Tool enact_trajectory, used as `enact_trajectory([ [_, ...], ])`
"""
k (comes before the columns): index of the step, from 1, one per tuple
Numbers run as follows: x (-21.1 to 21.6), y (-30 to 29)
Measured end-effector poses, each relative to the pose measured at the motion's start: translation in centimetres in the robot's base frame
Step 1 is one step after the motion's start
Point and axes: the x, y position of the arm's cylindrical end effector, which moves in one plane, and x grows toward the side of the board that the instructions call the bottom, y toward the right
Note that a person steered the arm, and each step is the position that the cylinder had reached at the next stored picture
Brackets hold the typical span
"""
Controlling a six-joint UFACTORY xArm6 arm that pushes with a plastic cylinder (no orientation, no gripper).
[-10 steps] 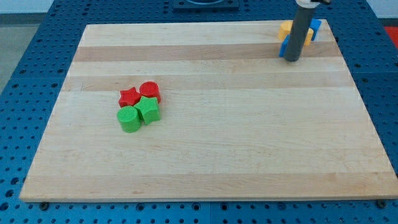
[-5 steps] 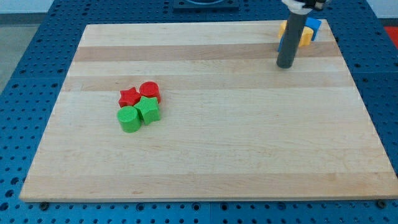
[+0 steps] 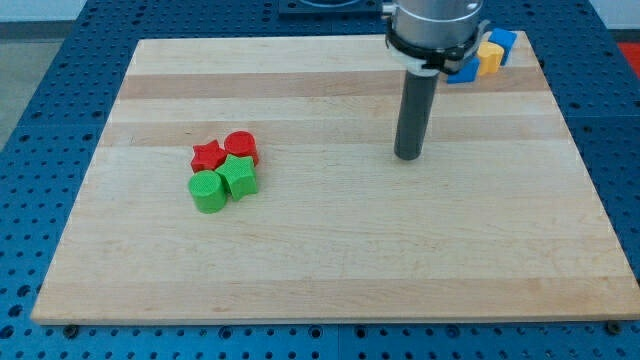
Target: Point at the center
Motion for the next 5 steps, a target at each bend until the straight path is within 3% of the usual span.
enact_trajectory([
  [5,4.5,-6.2],
])
